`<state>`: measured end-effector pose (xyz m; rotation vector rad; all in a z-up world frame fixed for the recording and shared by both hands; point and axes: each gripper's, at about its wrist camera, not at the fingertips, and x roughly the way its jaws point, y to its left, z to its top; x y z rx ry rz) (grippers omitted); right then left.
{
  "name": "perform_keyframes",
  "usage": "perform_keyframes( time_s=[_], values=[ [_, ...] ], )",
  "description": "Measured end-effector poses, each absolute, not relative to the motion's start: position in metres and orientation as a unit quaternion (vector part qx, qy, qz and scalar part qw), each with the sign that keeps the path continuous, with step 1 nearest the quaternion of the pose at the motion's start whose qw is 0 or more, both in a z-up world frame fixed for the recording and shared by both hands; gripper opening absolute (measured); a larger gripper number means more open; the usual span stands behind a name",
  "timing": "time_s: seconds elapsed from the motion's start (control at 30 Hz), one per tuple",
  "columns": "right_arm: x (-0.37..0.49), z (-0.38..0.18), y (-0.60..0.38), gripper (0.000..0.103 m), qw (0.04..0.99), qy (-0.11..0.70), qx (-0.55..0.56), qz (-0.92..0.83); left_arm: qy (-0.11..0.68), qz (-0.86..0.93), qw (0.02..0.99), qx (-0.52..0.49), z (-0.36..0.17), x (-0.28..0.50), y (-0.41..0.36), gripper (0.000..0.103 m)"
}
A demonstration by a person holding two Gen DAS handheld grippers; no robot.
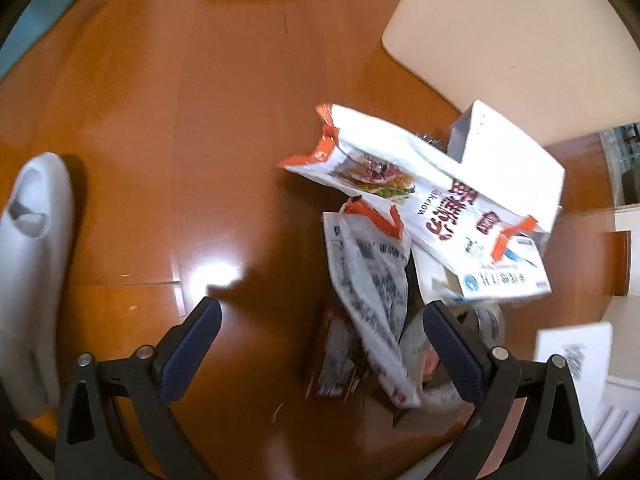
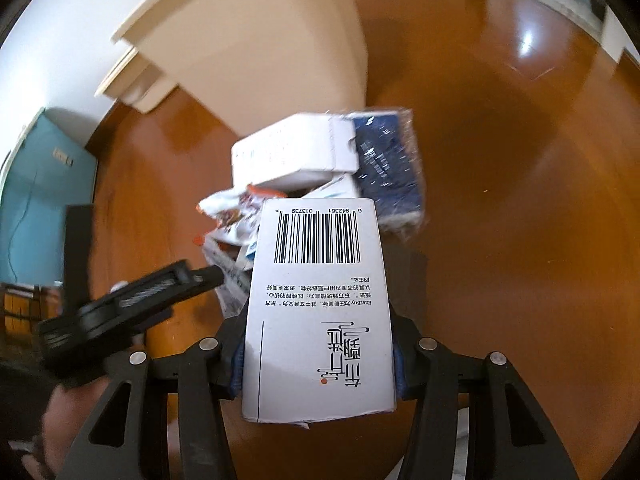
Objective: Collect trash
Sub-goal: 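Grasp the white wrapper with orange ends with the left tool while the right holds the box, then carry the white box over the wastebasket and open the right tool to drop it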
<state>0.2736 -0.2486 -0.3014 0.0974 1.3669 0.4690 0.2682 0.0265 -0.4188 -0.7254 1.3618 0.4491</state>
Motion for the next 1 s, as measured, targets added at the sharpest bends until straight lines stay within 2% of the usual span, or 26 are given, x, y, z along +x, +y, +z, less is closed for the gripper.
perform_keyframes(
  time_s=[0.1, 0.13, 0.17, 0.23, 0.33, 0.6, 0.87, 1.0],
  values=[
    [0.277, -0.305, -0.258, 0.054, 0.752, 0.626, 0.061, 0.197, 0.611, 0.199, 0.691, -0.331, -0.429, 0.276, 0.026, 0.098],
    [0.279, -0.306, -0.261, 0.055, 0.752, 0.627, 0.065, 0.192, 0.611, 0.195, 0.692, -0.331, -0.431, 0.279, 0.028, 0.089],
    [0.279, -0.307, -0.264, 0.055, 0.752, 0.628, 0.069, 0.188, 0.612, 0.190, 0.693, -0.331, -0.432, 0.281, 0.027, 0.068],
    [0.280, -0.307, -0.270, 0.055, 0.751, 0.630, 0.075, 0.183, 0.615, 0.170, 0.699, -0.324, -0.435, 0.287, 0.026, 0.041],
    [0.280, -0.309, -0.268, 0.055, 0.750, 0.632, 0.076, 0.180, 0.611, 0.158, 0.712, -0.308, -0.428, 0.291, 0.026, 0.029],
    [0.278, -0.309, -0.267, 0.055, 0.754, 0.628, 0.078, 0.177, 0.574, 0.131, 0.737, -0.334, -0.375, 0.270, 0.044, 0.022],
    [0.289, -0.290, -0.284, 0.055, 0.774, 0.604, 0.107, 0.155, 0.454, 0.071, 0.808, -0.368, -0.227, 0.264, 0.077, 0.022],
    [0.292, -0.285, -0.290, 0.055, 0.779, 0.599, 0.115, 0.147, 0.381, -0.009, 0.848, -0.368, -0.147, 0.319, 0.085, 0.022]
  ],
)
